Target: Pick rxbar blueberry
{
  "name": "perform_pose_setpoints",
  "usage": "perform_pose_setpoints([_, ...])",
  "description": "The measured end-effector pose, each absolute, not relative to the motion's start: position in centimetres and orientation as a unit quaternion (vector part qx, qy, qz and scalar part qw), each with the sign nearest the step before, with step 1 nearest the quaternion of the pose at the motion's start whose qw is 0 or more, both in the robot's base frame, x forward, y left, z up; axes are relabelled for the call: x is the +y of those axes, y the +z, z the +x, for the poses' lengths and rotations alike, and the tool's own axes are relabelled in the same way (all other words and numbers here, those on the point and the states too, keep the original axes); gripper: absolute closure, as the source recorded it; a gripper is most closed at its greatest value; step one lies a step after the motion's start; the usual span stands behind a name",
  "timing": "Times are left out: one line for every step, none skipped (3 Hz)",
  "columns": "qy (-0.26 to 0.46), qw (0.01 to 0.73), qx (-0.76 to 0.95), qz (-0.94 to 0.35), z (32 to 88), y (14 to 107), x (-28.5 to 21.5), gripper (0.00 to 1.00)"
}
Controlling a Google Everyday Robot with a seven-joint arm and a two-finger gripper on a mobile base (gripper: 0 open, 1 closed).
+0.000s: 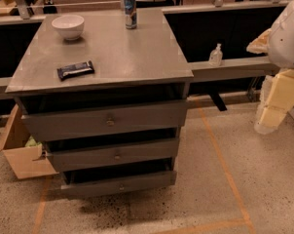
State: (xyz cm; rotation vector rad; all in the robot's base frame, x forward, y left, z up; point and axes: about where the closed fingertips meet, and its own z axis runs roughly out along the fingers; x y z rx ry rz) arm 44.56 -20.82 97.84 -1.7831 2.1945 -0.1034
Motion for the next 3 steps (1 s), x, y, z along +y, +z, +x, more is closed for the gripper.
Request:
perform_pose_setpoints([-0.028,0.148,0.712,-0.686,46.8,97.8,-17.3,0.00])
perform_pose_setpoints([-0.014,0.153,0.644,-0.750,49.0,97.0,-12.7,0.00])
perform_pose_setpoints([-0.032,0.154,0.566,-0.809,50.5,95.6,-8.1,0.00])
